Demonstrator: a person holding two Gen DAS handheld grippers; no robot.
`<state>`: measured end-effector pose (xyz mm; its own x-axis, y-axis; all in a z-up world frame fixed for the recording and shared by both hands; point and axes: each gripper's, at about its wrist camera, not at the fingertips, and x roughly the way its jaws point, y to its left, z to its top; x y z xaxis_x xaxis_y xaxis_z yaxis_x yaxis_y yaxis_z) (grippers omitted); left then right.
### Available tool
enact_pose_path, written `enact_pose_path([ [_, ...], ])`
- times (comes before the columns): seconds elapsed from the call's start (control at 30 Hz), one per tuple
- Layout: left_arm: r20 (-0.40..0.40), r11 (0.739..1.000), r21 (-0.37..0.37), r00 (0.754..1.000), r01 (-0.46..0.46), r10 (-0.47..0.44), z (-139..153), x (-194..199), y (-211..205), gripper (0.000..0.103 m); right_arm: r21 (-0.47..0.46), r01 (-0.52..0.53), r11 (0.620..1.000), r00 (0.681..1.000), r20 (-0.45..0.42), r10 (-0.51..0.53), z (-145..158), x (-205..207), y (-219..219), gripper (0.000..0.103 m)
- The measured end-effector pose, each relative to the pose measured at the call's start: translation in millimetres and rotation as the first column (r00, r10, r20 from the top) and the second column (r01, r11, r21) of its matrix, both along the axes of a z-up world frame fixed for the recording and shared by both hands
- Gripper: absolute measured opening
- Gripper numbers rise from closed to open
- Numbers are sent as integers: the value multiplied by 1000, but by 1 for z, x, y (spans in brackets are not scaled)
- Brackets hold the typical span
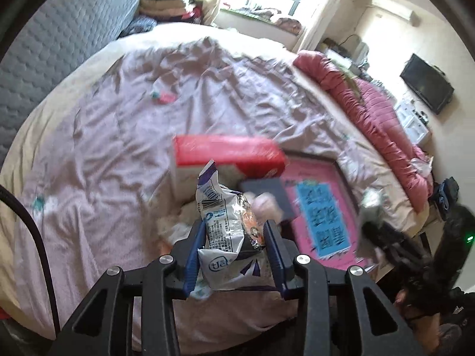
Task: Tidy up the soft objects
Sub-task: 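Carry both items onto the pink tray and open both tools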
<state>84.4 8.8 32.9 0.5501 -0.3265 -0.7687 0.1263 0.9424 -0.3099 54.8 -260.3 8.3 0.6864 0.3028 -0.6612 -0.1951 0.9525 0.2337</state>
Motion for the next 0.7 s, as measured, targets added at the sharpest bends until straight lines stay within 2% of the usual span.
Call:
enact_pose_path([
  [0.13,29,999,-13,999,46,-46,13,4,-28,40,-3,59,998,998,-17,-59,-3,-4,-24,52],
  [0.3,24,991,-21,991,131,-130,8,8,-76,40,-10,132,991,989,-72,-132,-15,-6,-56,52],
  [0.53,-26,969,-8,968,248,-248,-29,10,-145,40,-50,195,980,966,-162,-200,-40,-6,-90,52],
  [0.7,-78,954,17,951,301,-299,-56,6,-173,40,-49,212,976,951,-219,-217,-60,-4,-102,52],
])
